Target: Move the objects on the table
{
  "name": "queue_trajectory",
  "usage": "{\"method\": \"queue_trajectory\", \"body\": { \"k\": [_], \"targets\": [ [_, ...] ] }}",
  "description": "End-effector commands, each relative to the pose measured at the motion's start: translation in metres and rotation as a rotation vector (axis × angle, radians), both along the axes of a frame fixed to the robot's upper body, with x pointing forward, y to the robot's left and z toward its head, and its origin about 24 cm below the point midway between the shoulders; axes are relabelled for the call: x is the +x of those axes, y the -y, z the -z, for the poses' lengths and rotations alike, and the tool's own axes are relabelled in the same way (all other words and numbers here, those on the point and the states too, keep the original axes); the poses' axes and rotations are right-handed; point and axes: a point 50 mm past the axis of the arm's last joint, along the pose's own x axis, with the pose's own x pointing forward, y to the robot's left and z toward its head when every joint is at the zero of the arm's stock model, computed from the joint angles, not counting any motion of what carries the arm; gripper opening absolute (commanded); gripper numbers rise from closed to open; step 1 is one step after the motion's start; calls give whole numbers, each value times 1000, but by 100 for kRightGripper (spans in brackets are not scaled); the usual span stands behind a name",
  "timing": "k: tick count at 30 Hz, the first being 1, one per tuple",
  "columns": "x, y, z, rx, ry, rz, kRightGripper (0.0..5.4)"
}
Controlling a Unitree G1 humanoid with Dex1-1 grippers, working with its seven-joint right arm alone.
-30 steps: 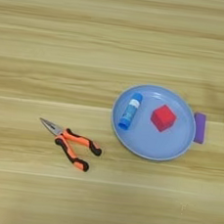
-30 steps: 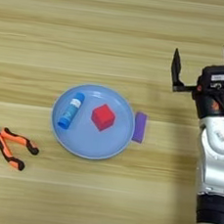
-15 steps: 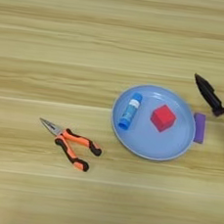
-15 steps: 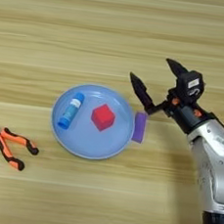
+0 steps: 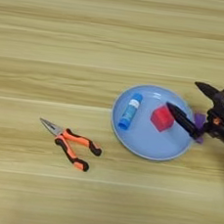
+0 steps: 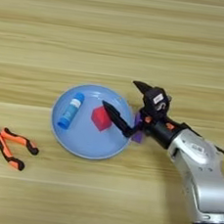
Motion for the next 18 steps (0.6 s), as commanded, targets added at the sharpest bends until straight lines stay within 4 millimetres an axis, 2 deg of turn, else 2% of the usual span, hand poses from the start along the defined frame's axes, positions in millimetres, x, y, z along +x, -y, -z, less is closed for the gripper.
{"method": "queue_trajectory", "body": {
  "k": [1, 9, 18],
  "targets": [
    [8, -10, -6, -84, 18, -25, 538],
    [9, -23, -7, -97, 14, -38, 538],
    [22, -15, 4, -151, -70, 64, 538]
  ]
}}
